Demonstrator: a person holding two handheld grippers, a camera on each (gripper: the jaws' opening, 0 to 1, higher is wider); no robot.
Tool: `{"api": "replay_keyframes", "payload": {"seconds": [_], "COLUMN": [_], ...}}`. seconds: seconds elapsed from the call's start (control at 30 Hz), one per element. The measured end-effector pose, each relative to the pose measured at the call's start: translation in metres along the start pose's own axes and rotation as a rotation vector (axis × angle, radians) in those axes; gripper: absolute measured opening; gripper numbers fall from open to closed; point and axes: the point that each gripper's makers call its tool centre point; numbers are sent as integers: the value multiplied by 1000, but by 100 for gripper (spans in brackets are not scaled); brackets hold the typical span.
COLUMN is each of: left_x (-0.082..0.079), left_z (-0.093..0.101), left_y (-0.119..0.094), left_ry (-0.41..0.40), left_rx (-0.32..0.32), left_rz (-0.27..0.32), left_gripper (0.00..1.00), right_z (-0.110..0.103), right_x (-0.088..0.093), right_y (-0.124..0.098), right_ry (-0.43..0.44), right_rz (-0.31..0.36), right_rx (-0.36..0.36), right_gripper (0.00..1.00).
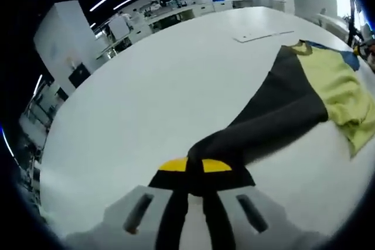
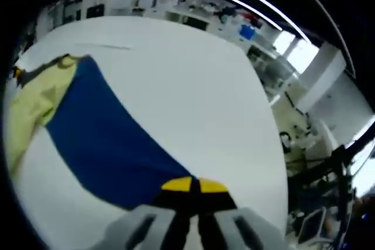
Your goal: Fold the garment on the visible template until the final outline fits inside the template.
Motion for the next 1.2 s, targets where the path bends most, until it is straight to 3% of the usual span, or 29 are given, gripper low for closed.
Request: {"api": "replay_keyframes", "payload": {"seconds": [0.23,0.3,0.43,0.53,0.7,0.83,0.9,1.1,1.2], "left_x": [6,10,13,14,9,7,7,-4,-3], "left_z": [2,2,5,11,35,61,68,106,117], "left_y": [1,1,-3,-10,-24,-35,-39,-62,-65], "left_ry": [-10,-27,-94,-108,-107,-105,-95,-99,-60], "left_rx": [-6,-1,19,39,108,167,183,276,307], "left_rz": [-16,-19,-4,8,46,66,72,134,137], "left_gripper": [5,7,18,27,49,66,70,79,81], "right_z": [-6,-7,-12,-26,-44,-63,-70,-94,-107], "right_x": [-2,-3,-6,-14,-26,-40,-48,-62,-65], "right_y": [-1,0,-5,-11,-23,-35,-45,-68,-79], "right_ry": [70,83,175,218,273,305,292,249,217], "right_rz": [15,25,59,116,195,266,318,381,403], "right_rx": [-23,-34,-68,-137,-229,-346,-382,-473,-514], "right_gripper": [0,7,29,37,54,68,77,97,99]}}
Point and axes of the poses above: the point that each gripper's makers call its tool centre point, and the gripper's own axes: y roughly forward along the fingers, z roughly to its right, x roughly out of its underside, and after that the axes turned 7 degrees about -y, right-handed
